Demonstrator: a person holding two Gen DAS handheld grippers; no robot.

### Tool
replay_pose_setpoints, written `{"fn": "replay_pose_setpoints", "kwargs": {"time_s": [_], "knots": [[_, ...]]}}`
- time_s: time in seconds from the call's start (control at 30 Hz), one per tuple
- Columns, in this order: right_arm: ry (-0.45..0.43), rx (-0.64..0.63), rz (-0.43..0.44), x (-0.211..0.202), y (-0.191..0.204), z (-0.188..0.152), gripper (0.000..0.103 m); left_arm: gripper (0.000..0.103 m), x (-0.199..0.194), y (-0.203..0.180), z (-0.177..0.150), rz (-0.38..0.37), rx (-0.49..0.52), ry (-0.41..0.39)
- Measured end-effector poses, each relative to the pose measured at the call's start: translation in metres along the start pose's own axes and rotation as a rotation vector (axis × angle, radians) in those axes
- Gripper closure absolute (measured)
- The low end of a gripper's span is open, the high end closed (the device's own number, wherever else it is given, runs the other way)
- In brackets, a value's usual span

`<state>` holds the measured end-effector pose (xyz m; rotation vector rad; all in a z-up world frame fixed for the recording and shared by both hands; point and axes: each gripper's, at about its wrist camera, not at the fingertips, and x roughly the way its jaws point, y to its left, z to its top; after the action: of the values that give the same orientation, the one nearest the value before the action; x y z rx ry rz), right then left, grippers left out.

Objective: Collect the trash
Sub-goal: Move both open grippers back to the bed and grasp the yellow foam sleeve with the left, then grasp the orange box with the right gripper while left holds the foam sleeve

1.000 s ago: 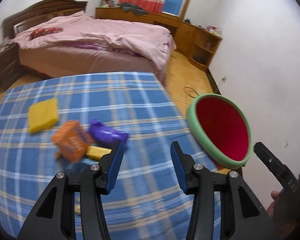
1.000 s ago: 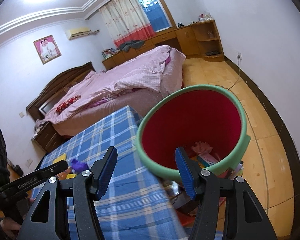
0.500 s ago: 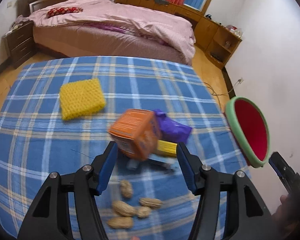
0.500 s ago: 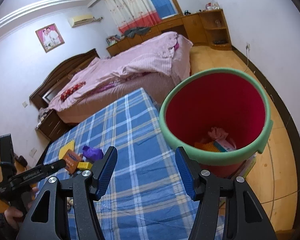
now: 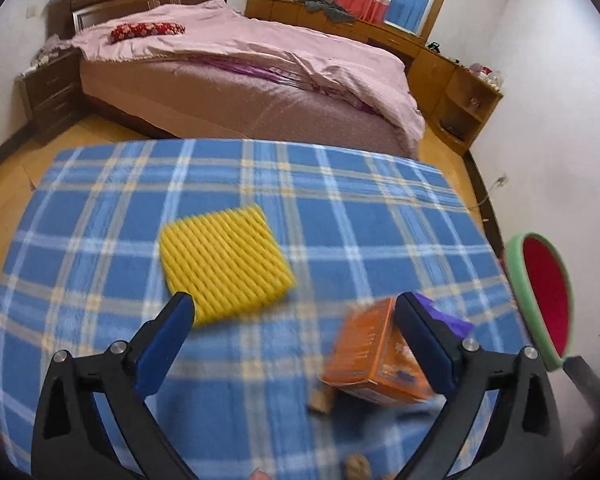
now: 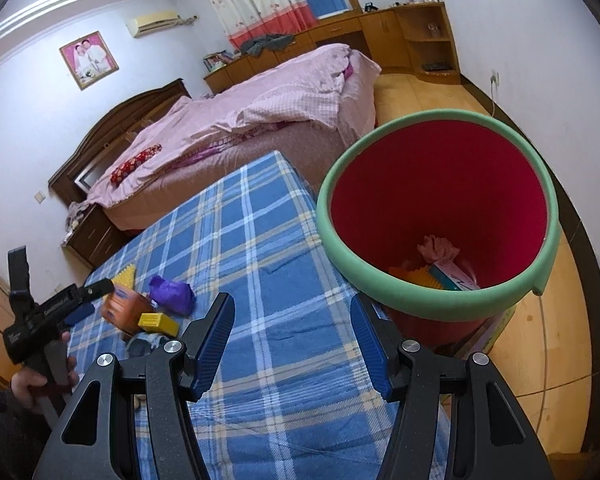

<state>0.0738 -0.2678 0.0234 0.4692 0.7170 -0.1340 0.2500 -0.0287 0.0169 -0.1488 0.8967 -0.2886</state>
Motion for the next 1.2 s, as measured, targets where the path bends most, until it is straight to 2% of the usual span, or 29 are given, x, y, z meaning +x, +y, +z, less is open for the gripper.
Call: {"fn": "replay_pose_setpoints", "kwargs": {"time_s": [0.1, 0.4, 0.63, 0.7, 0.8, 0.83, 0.9, 0.97, 1.03, 1.2], "knots": [[0.015, 0.003, -0.001, 0.007, -0.002, -0.001, 0.041, 0.004, 0.009, 0.009, 0.011, 0.005, -0.030, 0.013], [0.047, 0.018, -0.001, 0.022, -0.011, -0.001, 0.041, 0.004, 0.029, 0.020, 0.022, 0.126, -0.011, 0.025], [0.053, 0.018, -0.003, 0.025, -0.013, -0.002, 0.041, 0.004, 0.055, 0.030, 0.019, 0.229, -0.034, 0.112], [0.056, 0.021, -0.004, 0.026, -0.014, -0.002, 0.041, 0.008, 0.057, 0.030, 0.019, 0.275, -0.030, 0.113], [0.060, 0.020, -0.004, 0.028, -0.012, -0.003, 0.041, 0.014, 0.055, 0.032, 0.018, 0.299, -0.041, 0.098], [0.061, 0.019, -0.004, 0.028, -0.011, -0.003, 0.041, 0.018, 0.054, 0.032, 0.017, 0.301, -0.045, 0.095], [0.061, 0.012, -0.001, 0.028, -0.008, -0.003, 0.041, 0.036, 0.050, 0.035, 0.016, 0.296, -0.044, 0.079], [0.059, -0.003, 0.004, 0.026, -0.002, -0.003, 0.041, 0.068, 0.043, 0.036, 0.013, 0.290, -0.045, 0.066], [0.058, -0.017, 0.010, 0.026, 0.004, -0.002, 0.041, 0.081, 0.036, 0.040, 0.009, 0.269, -0.064, 0.067], [0.061, -0.068, 0.037, 0.025, 0.030, 0.000, 0.041, 0.083, 0.012, 0.047, -0.007, 0.157, -0.110, 0.048]]}}
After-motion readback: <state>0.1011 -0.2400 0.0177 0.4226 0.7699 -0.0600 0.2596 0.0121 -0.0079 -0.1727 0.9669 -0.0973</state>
